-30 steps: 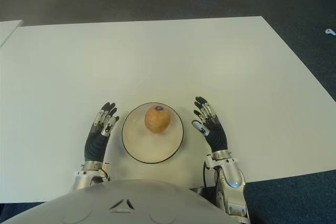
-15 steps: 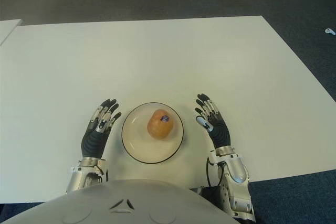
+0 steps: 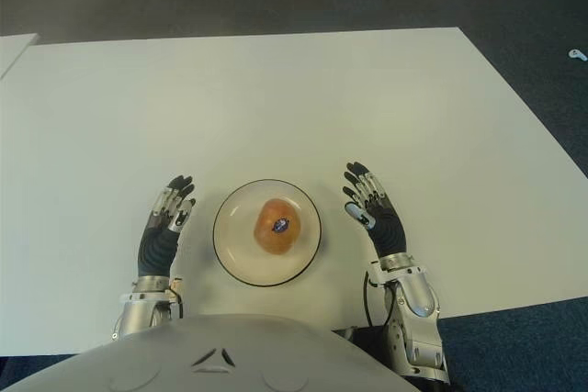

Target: Put the apples into the plate.

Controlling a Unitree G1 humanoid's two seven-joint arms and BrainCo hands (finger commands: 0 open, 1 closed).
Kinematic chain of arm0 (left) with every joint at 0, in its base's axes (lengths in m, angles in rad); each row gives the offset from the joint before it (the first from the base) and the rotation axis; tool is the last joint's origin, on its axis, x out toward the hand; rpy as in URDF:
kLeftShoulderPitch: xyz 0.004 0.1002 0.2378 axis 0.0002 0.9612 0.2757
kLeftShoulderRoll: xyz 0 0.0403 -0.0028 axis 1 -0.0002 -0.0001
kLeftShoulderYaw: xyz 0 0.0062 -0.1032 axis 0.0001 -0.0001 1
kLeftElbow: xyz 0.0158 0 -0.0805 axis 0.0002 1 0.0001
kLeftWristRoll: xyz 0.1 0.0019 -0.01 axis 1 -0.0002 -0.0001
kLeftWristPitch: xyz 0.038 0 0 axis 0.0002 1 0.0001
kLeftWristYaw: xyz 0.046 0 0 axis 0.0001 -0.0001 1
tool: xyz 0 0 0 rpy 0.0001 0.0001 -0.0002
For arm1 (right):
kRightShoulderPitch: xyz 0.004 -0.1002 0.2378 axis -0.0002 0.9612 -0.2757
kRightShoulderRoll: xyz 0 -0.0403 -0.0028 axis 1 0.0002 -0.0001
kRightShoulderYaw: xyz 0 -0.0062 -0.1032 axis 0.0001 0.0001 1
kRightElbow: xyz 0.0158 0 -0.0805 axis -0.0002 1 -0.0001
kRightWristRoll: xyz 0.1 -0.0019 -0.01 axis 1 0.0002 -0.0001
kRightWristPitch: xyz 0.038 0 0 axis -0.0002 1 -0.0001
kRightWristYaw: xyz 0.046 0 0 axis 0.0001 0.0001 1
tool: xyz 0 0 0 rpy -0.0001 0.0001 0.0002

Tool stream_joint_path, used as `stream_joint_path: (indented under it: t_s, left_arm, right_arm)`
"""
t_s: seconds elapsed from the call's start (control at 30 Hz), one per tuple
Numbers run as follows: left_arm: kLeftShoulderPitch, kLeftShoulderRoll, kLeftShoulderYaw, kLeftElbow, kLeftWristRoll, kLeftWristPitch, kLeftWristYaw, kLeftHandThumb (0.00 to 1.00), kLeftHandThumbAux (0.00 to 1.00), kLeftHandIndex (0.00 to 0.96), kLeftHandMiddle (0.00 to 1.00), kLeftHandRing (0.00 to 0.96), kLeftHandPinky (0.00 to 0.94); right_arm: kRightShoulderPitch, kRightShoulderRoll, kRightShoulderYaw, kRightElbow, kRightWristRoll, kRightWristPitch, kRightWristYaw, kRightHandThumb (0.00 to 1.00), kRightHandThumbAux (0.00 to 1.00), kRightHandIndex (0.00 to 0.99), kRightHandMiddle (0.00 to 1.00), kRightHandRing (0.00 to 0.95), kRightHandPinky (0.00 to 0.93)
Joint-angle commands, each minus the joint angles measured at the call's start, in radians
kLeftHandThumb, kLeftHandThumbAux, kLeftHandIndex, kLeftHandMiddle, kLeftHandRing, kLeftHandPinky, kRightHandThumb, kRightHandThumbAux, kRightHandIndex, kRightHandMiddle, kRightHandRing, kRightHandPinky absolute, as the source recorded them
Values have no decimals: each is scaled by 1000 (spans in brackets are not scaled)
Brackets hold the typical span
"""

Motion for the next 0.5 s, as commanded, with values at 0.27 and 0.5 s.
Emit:
stream_joint_path:
  t_s: [0.27,0.5]
  left_arm:
    - [10,-7,0,46,53,-79,26,48,417,103,124,140,207]
    - [10,-7,11,66,53,-107,28,70,430,110,120,151,226]
  right_arm:
    - [-15,48,2,19,19,32,-30,198,515,62,51,0,0]
    - [-22,44,-1,32,-7,16,-36,185,503,79,77,0,0]
